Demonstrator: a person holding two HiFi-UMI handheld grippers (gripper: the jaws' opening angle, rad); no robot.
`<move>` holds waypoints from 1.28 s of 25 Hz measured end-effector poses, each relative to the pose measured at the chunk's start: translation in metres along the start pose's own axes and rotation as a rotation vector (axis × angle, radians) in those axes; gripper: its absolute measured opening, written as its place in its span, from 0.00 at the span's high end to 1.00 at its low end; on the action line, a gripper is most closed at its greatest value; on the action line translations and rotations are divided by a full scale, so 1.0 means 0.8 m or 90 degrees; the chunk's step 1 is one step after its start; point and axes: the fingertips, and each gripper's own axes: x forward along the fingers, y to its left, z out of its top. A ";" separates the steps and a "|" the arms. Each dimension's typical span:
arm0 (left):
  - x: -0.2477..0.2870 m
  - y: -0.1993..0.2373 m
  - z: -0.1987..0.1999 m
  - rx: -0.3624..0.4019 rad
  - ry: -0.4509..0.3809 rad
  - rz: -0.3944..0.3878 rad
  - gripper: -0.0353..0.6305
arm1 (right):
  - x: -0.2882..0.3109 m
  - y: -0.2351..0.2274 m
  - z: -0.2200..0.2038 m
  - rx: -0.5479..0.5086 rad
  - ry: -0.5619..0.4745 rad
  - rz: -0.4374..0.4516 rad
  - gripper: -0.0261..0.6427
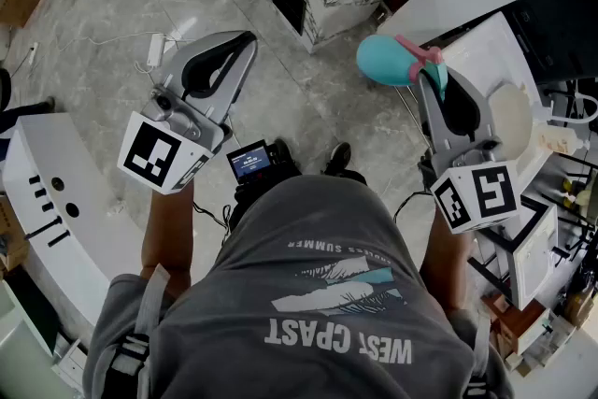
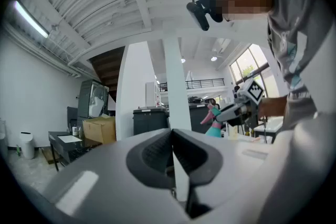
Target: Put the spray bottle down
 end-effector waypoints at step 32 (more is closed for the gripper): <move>-0.002 0.072 -0.016 -0.010 -0.004 -0.006 0.94 | 0.075 -0.014 0.026 0.048 -0.016 -0.026 0.83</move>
